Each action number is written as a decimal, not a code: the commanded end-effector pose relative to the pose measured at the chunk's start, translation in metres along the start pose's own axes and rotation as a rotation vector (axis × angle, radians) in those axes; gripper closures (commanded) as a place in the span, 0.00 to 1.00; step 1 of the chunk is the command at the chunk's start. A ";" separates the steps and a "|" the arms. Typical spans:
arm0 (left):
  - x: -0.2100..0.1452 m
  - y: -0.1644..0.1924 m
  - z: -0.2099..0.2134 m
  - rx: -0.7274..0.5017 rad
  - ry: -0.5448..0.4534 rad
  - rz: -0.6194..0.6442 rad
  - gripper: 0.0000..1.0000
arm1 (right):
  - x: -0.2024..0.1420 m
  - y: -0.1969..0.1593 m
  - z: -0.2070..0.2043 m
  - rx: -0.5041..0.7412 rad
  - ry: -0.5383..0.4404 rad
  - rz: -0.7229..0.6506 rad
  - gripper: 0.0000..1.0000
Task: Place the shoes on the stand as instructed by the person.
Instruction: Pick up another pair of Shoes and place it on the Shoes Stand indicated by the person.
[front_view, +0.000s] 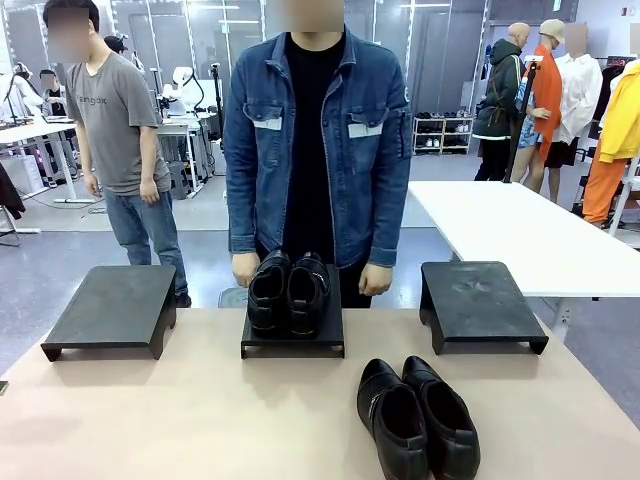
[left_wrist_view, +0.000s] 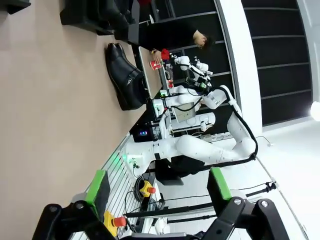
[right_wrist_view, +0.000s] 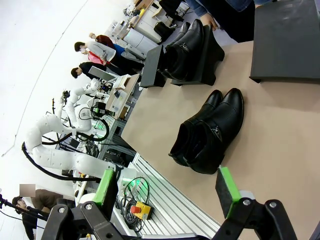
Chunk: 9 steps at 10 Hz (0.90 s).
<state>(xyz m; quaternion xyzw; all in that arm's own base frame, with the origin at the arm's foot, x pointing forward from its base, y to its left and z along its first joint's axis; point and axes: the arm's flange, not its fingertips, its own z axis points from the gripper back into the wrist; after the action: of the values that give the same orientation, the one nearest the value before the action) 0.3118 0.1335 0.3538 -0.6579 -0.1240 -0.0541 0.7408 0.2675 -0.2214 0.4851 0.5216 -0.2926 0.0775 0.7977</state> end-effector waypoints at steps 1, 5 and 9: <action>-0.003 -0.001 0.006 0.003 -0.005 -0.003 0.00 | 0.001 0.001 0.001 0.011 -0.010 0.020 0.00; -0.003 -0.001 0.006 0.003 -0.005 -0.003 0.00 | 0.001 0.001 0.001 0.011 -0.010 0.020 0.00; -0.003 -0.001 0.006 0.003 -0.005 -0.003 0.00 | 0.001 0.001 0.001 0.011 -0.010 0.020 0.00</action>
<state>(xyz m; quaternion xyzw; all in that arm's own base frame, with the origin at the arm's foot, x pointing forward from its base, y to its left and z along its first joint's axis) 0.3095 0.1380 0.3539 -0.6560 -0.1276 -0.0487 0.7423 0.2675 -0.2215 0.4851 0.5216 -0.2927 0.0775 0.7977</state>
